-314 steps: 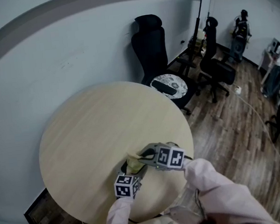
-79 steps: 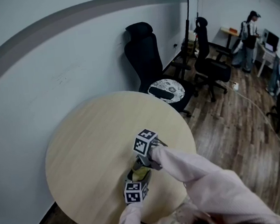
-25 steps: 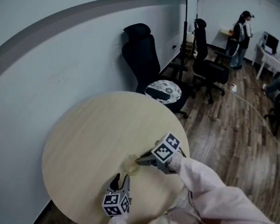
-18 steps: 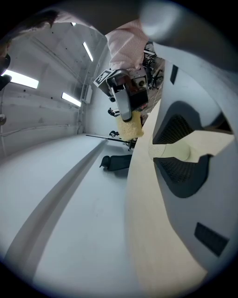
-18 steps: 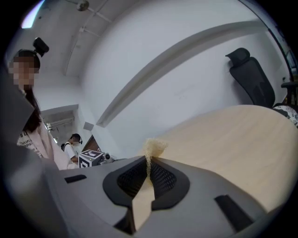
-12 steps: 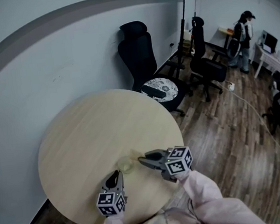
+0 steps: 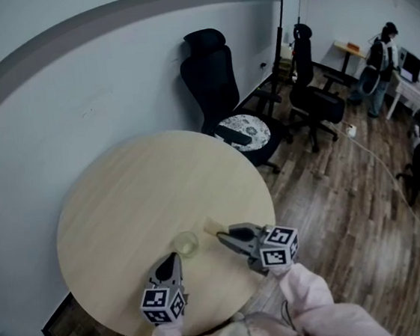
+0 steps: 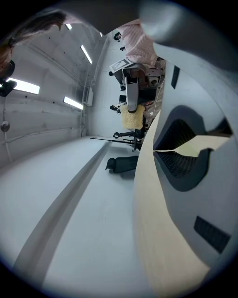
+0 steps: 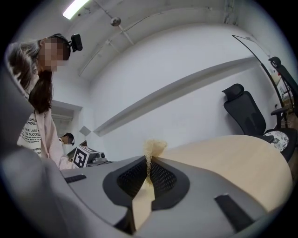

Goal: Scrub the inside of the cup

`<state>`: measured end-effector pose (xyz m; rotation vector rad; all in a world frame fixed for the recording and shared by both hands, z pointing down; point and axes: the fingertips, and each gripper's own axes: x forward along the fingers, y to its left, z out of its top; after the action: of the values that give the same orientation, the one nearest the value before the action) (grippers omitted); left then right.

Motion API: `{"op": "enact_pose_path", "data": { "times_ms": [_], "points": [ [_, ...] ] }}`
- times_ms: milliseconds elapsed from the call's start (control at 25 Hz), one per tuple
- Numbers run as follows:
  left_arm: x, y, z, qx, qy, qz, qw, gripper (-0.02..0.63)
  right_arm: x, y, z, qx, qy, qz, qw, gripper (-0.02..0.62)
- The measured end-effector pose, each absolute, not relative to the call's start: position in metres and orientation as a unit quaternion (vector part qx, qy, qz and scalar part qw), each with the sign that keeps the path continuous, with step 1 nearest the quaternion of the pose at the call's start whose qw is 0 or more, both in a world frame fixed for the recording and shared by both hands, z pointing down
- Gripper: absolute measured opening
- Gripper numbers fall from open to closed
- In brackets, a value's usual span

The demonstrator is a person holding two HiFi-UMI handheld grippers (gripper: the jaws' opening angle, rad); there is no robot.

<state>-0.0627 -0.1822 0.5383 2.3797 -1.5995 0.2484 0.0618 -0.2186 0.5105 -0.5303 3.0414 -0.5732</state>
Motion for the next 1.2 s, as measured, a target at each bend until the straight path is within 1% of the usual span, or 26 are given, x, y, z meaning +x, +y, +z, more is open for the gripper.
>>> {"op": "enact_pose_path", "data": {
  "times_ms": [440, 1200],
  "points": [
    [-0.057, -0.181, 0.525, 0.823, -0.549, 0.074, 0.123, 0.0, 0.073, -0.214, 0.501, -0.176, 0.971, -0.161, 0.024, 0.026],
    [-0.059, -0.175, 0.525, 0.825, -0.547, 0.068, 0.123, 0.0, 0.078, -0.204, 0.5, -0.188, 0.97, -0.15, 0.022, 0.026]
  ]
}}
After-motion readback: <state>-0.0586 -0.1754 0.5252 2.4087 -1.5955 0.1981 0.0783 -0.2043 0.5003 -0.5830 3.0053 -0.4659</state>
